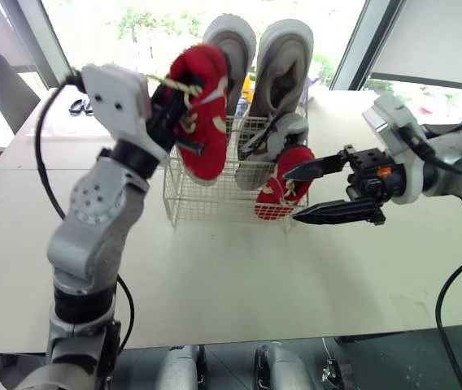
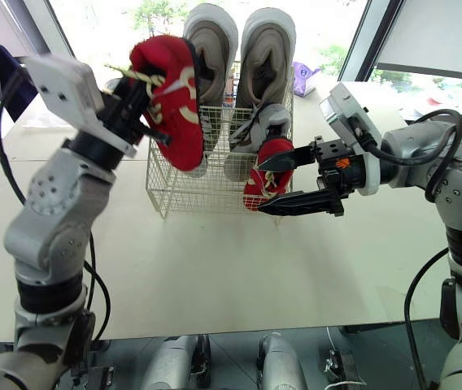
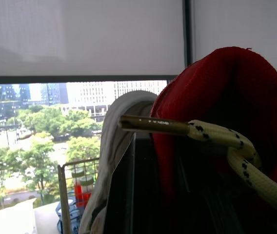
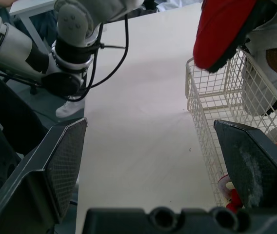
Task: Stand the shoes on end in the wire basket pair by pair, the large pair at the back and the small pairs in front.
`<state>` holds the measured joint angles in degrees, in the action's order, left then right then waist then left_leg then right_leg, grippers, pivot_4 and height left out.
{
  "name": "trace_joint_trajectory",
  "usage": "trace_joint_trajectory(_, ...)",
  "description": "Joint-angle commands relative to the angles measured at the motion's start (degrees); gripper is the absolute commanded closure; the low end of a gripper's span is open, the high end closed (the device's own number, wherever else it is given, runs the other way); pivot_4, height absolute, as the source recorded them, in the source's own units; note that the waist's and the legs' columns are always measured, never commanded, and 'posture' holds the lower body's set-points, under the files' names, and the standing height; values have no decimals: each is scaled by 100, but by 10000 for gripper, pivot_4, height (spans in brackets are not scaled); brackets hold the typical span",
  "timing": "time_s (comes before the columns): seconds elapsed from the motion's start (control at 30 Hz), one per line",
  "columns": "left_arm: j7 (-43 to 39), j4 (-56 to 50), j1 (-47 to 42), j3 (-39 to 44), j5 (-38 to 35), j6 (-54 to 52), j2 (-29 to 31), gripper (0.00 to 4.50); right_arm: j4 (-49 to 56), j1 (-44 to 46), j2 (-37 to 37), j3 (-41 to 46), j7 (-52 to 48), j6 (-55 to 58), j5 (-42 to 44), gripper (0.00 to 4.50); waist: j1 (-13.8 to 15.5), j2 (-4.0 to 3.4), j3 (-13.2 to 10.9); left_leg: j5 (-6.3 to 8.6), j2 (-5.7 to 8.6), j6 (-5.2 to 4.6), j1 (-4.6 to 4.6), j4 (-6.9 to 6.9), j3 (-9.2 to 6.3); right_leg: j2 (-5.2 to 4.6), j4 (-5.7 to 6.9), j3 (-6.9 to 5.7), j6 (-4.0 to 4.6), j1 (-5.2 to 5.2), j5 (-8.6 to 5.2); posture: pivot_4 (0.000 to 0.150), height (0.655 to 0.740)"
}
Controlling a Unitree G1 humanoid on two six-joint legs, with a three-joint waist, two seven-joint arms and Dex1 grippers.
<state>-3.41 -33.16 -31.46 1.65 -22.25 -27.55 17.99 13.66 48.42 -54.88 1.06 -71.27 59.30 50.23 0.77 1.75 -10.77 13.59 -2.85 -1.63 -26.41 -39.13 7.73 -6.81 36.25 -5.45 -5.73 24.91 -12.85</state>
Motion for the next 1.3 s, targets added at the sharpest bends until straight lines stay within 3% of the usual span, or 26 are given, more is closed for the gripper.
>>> trace_joint_trajectory(0.03, 92, -65, 225, -145, 489, 555, -229, 44732, 48, 165, -10, 85, -52, -8, 76, 0, 6, 0, 0, 0, 0, -1, 0, 0, 0, 0, 0, 0, 0, 0, 0, 1500, 7351)
trace_joint_trajectory(0.2, 180, 378, 868, -359, 1241, 1297, -494, 44732, 246, 111, -230, 9, -337, 108, 176, 0, 3, -6, 4, 20, -3, -34, 1, -1, 0, -2, -2, 0, 1, -2, 0, 1500, 7351)
trace_joint_trajectory(0.33, 297, 917, 719, -356, 1749, 1930, -627, 44732, 283, 43, -91, 85, -185, 68, 187, 0, 5, -29, 20, 24, -5, -38, 6, -2, -3, -7, -3, -2, 4, -9, -1, 1500, 7351)
trace_joint_trajectory(0.73, 1, 949, 737, -390, 1985, 2199, -800, 44732, 364, -56, -43, 162, -43, 54, 234, 0, 1, -33, 22, 24, -9, -39, 6, -5, -5, -8, -3, -2, 10, -7, 2, 1500, 7351)
trace_joint_trajectory(0.97, 56, 1407, 1438, -654, 2709, 3068, -729, 44732, 277, -26, 58, 65, -4, -37, 174, 0, -7, -60, 37, 27, -9, -44, 6, -4, -1, -9, -4, -1, 8, -5, 3, 1500, 7351)
trace_joint_trajectory(1.13, 38, 1465, 1563, -584, 2585, 3018, -937, 44732, 230, 7, 98, 40, 11, -73, 135, 0, -3, -61, 37, 27, -11, -44, 3, -5, -2, -12, -4, -2, 12, -1, 2, 1500, 7351)
trace_joint_trajectory(1.3, 111, 1004, 1467, -16, 1835, 2083, -1201, 44732, 175, 13, 146, 0, -3, -132, 66, 0, -9, -61, 37, 28, -11, -45, 3, -5, -2, -14, -4, -2, 11, 0, 3, 1500, 7351)
